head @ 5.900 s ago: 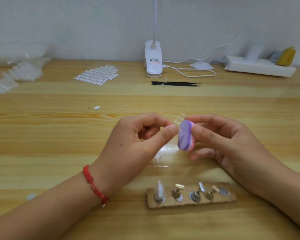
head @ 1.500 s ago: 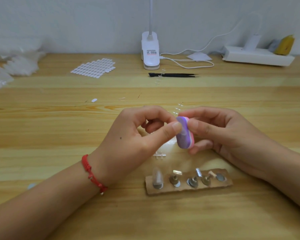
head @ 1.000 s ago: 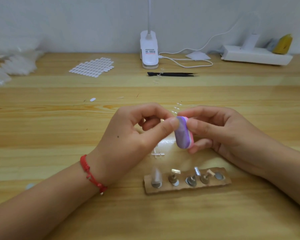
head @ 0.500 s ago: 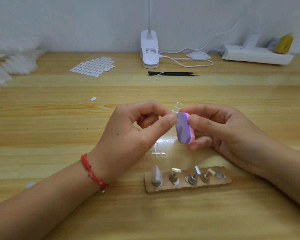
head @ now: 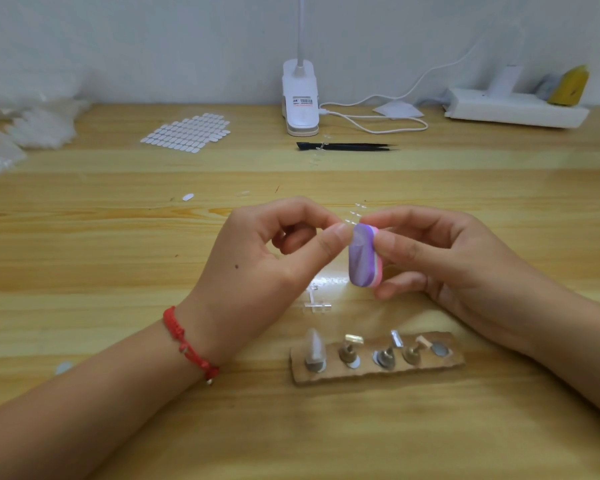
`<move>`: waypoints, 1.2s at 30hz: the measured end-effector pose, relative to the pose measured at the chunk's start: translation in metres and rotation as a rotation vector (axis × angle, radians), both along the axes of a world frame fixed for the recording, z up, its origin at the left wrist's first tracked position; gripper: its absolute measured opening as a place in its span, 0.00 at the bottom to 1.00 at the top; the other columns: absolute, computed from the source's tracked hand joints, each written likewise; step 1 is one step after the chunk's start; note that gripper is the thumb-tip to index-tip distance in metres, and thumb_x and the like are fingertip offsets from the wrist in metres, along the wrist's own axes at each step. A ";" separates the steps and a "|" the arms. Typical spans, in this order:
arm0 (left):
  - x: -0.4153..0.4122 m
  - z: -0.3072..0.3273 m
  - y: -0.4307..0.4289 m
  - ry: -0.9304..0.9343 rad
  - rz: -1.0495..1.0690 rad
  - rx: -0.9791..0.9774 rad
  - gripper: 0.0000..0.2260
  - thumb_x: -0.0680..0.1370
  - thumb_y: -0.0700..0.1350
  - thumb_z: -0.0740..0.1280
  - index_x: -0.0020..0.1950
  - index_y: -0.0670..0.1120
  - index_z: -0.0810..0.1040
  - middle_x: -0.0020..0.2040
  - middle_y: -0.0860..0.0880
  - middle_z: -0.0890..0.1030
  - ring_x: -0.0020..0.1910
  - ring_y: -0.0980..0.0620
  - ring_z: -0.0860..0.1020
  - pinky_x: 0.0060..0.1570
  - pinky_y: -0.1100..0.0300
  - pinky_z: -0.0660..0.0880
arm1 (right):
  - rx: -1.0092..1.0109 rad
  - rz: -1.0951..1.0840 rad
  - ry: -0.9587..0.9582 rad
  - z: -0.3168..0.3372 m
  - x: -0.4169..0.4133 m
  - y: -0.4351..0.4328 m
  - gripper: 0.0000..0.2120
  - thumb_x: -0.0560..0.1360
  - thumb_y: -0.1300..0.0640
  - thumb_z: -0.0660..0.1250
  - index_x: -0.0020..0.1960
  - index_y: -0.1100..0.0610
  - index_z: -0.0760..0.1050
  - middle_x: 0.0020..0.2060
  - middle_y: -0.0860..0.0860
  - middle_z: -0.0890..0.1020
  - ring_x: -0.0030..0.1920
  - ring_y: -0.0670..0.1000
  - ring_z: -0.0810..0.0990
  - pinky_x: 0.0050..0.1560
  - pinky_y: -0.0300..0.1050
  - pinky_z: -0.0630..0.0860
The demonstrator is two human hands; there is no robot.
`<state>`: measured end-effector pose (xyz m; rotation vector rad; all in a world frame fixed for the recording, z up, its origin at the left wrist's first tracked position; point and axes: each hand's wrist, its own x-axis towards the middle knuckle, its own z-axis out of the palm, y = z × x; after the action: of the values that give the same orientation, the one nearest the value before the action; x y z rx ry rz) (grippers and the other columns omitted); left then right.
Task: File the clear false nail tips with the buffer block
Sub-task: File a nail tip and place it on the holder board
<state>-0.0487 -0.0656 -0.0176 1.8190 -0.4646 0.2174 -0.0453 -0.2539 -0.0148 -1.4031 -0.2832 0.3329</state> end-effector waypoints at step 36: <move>0.002 -0.001 0.000 0.135 -0.007 -0.100 0.05 0.69 0.49 0.73 0.37 0.47 0.84 0.30 0.34 0.64 0.30 0.50 0.64 0.33 0.61 0.63 | 0.046 -0.035 -0.015 -0.004 0.001 -0.002 0.27 0.62 0.60 0.74 0.61 0.53 0.78 0.46 0.54 0.83 0.43 0.51 0.85 0.37 0.41 0.81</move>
<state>-0.0463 -0.0659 -0.0185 1.7212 -0.3594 0.1101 -0.0439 -0.2557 -0.0185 -1.3638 -0.2765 0.2859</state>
